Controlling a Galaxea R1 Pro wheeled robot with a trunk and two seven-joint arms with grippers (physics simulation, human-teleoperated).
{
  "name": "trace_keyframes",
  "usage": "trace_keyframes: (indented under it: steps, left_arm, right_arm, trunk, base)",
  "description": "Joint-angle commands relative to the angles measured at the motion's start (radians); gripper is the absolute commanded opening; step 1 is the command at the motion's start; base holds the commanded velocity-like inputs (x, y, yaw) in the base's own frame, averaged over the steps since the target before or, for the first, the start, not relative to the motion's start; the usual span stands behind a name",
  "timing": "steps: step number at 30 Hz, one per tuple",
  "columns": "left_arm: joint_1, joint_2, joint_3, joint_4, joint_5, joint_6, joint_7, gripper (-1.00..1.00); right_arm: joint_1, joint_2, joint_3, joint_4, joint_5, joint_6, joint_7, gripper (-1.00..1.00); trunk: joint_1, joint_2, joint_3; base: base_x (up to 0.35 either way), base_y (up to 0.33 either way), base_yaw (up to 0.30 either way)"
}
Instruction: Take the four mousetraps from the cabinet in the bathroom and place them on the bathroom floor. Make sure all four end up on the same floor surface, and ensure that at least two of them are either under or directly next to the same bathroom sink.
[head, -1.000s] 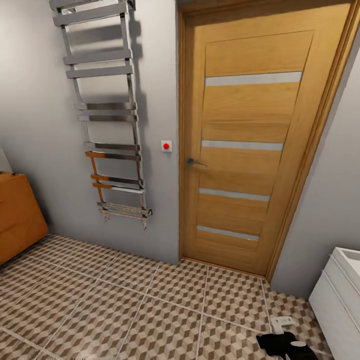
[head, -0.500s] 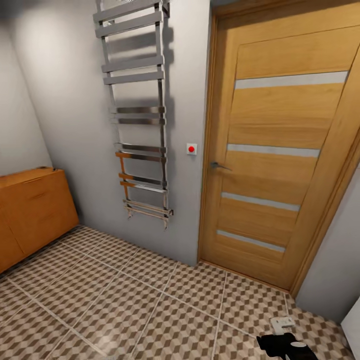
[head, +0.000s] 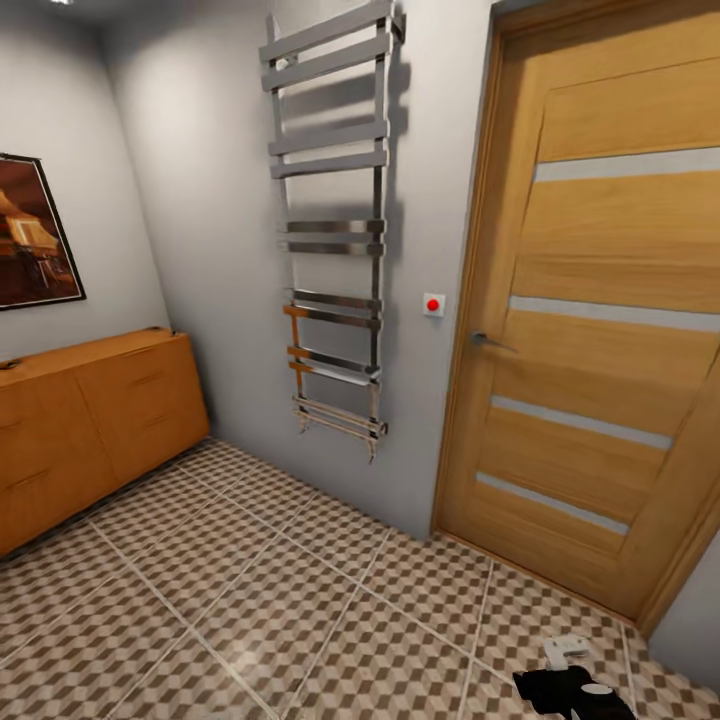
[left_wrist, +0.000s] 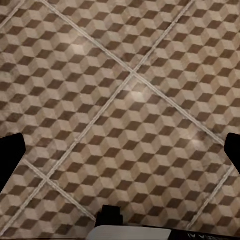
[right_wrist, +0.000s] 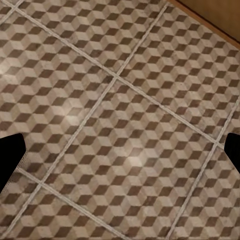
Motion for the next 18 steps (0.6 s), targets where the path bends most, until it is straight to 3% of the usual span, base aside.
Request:
trace_keyframes:
  steps: [1, 18]
  left_arm:
    - [-0.001, 0.000, 0.002, -0.002, -0.002, 0.006, -0.001, 1.00]
    - [-0.001, -0.001, 0.002, -0.002, -0.003, 0.004, -0.001, 1.00]
  right_arm:
    - [0.000, -0.001, 0.002, -0.002, 0.003, 0.006, 0.003, 1.00]
    - [0.000, -0.001, 0.002, -0.002, 0.001, 0.006, 0.005, 1.00]
  trunk:
    - [-0.004, 0.006, 0.002]
    - [-0.069, 0.125, 0.055]
  base:
    - [0.000, 0.000, 0.299]
    - [0.000, 0.000, 0.299]
